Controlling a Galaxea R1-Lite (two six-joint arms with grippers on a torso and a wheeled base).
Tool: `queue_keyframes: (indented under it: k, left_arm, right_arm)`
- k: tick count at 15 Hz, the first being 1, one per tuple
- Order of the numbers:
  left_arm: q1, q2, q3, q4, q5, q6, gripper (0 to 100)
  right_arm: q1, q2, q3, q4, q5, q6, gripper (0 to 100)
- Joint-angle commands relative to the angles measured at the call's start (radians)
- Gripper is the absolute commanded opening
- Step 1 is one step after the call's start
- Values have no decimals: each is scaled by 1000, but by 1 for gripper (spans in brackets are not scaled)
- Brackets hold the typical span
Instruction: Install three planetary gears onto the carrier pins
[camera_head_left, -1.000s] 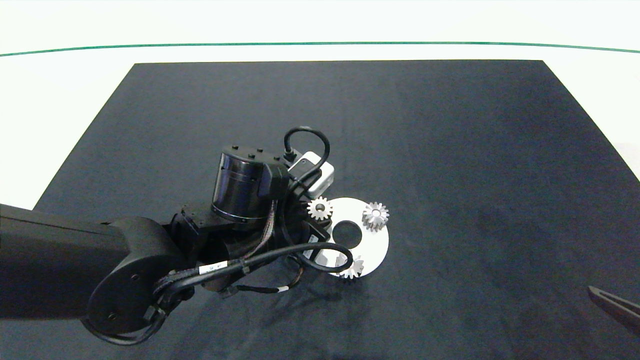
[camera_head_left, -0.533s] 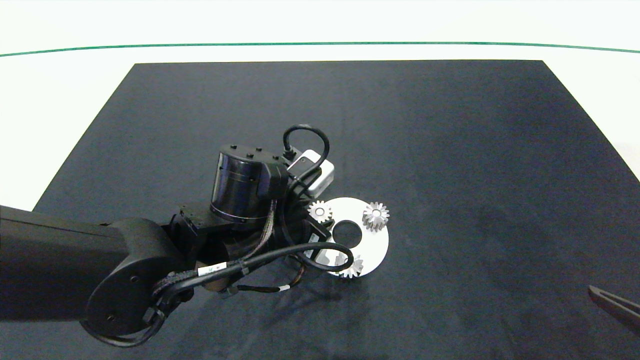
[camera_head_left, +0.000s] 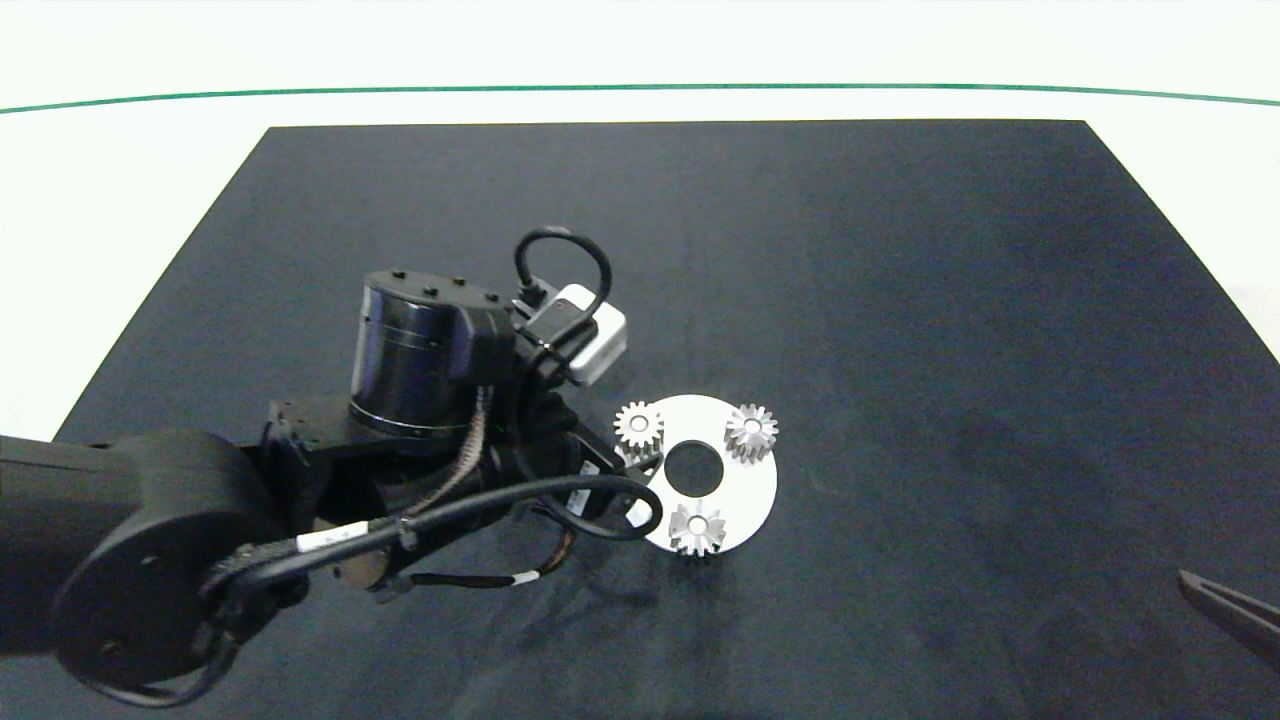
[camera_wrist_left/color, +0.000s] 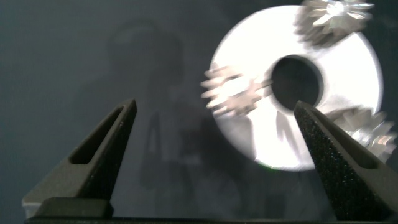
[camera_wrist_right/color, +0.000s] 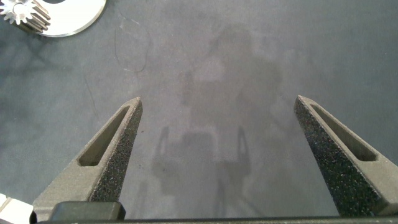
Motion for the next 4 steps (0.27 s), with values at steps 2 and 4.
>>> queue_keyframes:
  k: [2, 4]
  left_arm:
    - [226, -341, 35, 208, -1, 5, 100]
    - [369, -536, 100, 323, -2, 3, 100]
  right_arm:
    - [-1, -9, -27, 4, -8, -1, 100]
    - [-2, -40, -27, 18, -8, -3, 100]
